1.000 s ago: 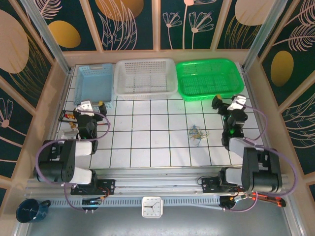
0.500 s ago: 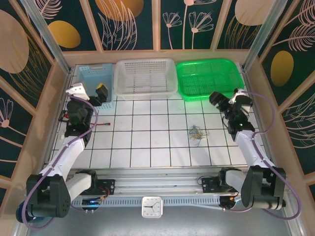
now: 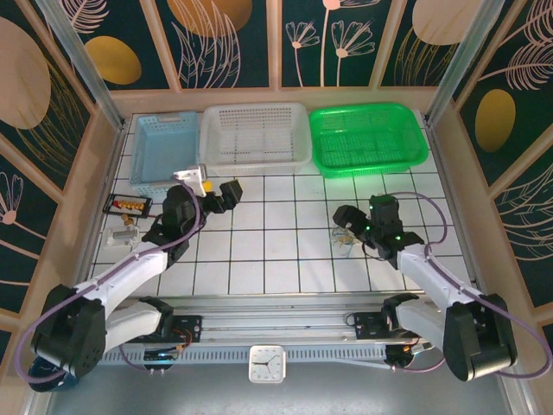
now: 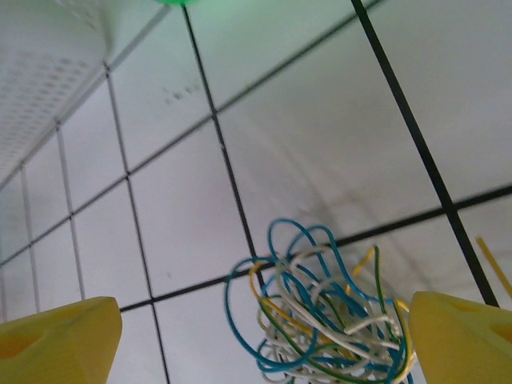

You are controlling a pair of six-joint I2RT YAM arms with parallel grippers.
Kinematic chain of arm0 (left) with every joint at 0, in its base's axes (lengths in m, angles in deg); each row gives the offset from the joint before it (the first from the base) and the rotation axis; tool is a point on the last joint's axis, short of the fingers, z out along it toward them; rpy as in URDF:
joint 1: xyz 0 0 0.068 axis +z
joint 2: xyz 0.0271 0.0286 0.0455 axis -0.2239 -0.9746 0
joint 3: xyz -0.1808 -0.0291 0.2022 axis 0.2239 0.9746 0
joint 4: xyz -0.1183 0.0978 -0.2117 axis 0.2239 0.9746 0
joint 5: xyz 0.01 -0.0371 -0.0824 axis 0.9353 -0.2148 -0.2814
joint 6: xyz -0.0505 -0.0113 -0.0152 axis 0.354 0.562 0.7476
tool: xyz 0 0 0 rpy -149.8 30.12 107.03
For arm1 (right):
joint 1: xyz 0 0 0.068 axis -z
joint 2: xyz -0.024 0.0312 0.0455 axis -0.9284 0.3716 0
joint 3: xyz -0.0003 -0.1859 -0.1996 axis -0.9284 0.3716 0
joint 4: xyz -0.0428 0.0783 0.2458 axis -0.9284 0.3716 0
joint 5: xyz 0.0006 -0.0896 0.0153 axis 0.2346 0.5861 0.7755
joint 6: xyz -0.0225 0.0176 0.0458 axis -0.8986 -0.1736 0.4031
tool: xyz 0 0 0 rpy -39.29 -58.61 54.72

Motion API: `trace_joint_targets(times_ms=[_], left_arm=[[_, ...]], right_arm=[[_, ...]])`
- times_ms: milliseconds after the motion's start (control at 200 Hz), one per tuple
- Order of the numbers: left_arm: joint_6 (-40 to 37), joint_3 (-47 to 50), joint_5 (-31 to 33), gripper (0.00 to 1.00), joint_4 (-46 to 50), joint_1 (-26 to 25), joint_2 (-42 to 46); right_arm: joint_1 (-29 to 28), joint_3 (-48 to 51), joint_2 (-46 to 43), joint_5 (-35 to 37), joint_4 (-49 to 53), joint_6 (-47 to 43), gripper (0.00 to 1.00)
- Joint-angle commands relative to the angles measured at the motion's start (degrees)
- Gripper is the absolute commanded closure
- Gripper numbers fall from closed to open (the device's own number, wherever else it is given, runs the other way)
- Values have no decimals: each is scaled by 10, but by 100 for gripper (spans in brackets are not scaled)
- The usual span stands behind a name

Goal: Untangle the cables

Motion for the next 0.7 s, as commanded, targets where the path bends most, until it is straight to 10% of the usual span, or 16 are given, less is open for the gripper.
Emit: trace_joint_targets(times_ms=[0, 691], left_arm=[[31, 7, 12, 1, -29, -10, -27], [58, 15, 0, 1, -69, -16, -43]], right_arm=[[-35, 2, 19, 46, 13, 43, 6], [-176, -258, 375, -98, -235, 131, 9]])
